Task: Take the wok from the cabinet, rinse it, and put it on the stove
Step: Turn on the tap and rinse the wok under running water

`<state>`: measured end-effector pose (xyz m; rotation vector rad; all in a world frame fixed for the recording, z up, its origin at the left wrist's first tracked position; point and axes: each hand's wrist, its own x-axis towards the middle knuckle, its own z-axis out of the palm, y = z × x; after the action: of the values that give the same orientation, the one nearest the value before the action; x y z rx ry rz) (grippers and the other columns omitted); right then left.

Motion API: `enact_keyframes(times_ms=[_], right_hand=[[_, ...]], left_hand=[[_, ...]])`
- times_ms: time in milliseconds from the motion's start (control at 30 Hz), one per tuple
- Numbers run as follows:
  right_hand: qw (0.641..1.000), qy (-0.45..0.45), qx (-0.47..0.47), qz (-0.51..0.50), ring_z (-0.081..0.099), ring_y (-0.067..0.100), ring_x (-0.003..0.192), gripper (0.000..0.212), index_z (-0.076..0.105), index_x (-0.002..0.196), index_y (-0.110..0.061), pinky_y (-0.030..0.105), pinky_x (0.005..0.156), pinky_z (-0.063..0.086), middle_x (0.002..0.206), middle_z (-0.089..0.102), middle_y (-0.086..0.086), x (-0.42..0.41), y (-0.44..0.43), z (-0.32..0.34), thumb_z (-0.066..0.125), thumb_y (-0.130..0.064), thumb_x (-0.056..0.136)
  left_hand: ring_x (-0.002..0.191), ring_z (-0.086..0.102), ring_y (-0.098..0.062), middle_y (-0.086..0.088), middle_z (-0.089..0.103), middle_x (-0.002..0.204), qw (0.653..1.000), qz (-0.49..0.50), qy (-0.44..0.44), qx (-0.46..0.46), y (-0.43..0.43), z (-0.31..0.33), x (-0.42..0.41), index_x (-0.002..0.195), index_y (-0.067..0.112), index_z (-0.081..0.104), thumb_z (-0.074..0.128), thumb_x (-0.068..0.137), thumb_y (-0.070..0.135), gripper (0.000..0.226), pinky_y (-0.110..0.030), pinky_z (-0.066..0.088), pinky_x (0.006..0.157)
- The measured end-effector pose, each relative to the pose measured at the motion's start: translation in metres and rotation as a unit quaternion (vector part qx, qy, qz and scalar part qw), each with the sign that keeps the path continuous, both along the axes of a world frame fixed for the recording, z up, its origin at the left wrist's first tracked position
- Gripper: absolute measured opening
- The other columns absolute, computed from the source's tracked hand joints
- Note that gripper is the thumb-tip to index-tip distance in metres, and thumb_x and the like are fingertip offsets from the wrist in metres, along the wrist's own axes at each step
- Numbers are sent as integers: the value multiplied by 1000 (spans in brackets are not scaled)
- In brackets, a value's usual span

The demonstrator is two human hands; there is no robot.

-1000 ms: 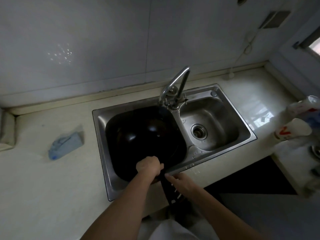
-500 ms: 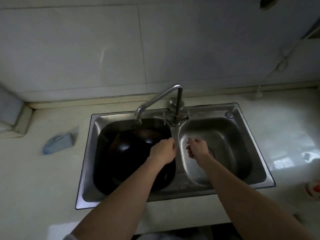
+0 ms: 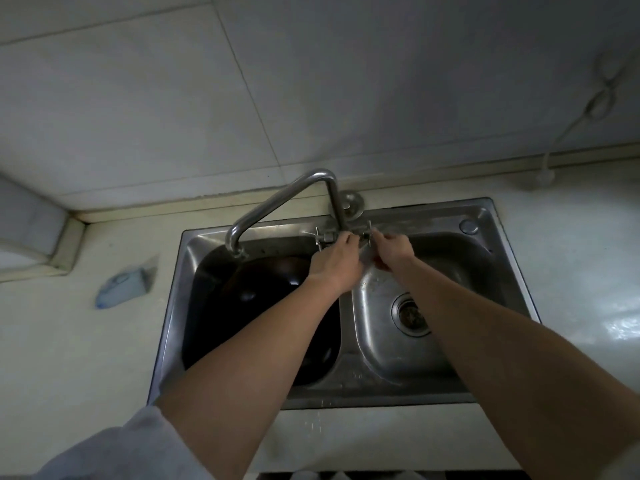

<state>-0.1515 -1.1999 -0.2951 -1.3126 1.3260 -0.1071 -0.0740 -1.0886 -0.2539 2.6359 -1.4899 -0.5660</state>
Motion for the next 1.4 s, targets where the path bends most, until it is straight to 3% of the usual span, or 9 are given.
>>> enact_keyframes(times_ms=[267, 433, 533, 600, 767, 867, 967, 1133, 1400], right_hand=[[999, -33, 40, 4, 63, 18, 64, 39, 68, 107, -3, 42, 80, 59, 86, 67, 10, 2, -3, -3, 61, -40, 96], [998, -39, 52, 15, 62, 18, 70, 40, 66, 113, -5, 42, 83, 58, 89, 66, 11, 1, -5, -4, 61, -41, 96], [997, -47, 59, 15, 61, 19, 68, 42, 67, 114, -5, 39, 75, 57, 81, 64, 9, -1, -7, -9, 62, -42, 95], [997, -49, 62, 25, 61, 21, 72, 41, 67, 113, -6, 40, 77, 57, 81, 63, 9, -2, -7, -10, 61, -42, 95], [997, -41, 41, 42, 62, 22, 77, 39, 66, 113, -8, 41, 81, 58, 81, 64, 9, -3, -7, -8, 56, -43, 98], [997, -36, 45, 52, 63, 22, 82, 38, 65, 119, -12, 41, 84, 58, 83, 64, 7, -4, -6, -6, 55, -42, 98], [996, -38, 51, 70, 64, 19, 85, 34, 61, 126, -19, 39, 86, 58, 93, 64, 5, -8, -5, -4, 55, -39, 100], [994, -39, 58, 89, 65, 17, 81, 31, 61, 126, -24, 36, 78, 57, 111, 67, 6, -9, -9, -5, 61, -36, 97], [994, -32, 53, 86, 66, 19, 72, 28, 64, 121, -30, 32, 67, 54, 93, 69, 2, -9, -10, -12, 65, -37, 94]], left_hand=[[110, 60, -26, -7, 60, 121, 947, 240, 83, -194, 8, 26, 22, 121, 9, 53, 55, 98, 43, 40, -39, 52, 87], [87, 65, -10, 8, 69, 99, 975, 64, 10, -215, 25, 81, 13, 104, 20, 65, 56, 98, 37, 20, -35, 56, 77], [77, 57, -7, 6, 62, 91, 935, 1, -85, -343, 39, 115, 21, 97, 13, 66, 58, 99, 23, 12, -16, 47, 69], [82, 57, -12, 0, 61, 93, 912, -10, -146, -384, 42, 132, 32, 98, 8, 66, 60, 98, 19, 13, -18, 47, 74], [96, 53, -19, 0, 59, 104, 961, 49, -196, -188, 50, 147, 67, 113, 17, 60, 52, 95, 59, 46, -33, 43, 80], [76, 54, -19, 3, 54, 82, 984, 81, -119, -105, 63, 139, 78, 80, 27, 54, 47, 95, 65, 42, -32, 39, 61], [58, 50, -18, 4, 50, 60, 987, 88, -76, -109, 64, 137, 79, 62, 28, 45, 47, 96, 62, 48, -30, 31, 50], [51, 51, -17, 0, 50, 58, 988, 101, -63, -94, 63, 137, 85, 63, 20, 49, 46, 95, 65, 55, -29, 35, 48], [50, 48, -15, 2, 48, 56, 989, 91, -65, -95, 61, 136, 92, 61, 23, 45, 45, 96, 64, 54, -29, 33, 49]])
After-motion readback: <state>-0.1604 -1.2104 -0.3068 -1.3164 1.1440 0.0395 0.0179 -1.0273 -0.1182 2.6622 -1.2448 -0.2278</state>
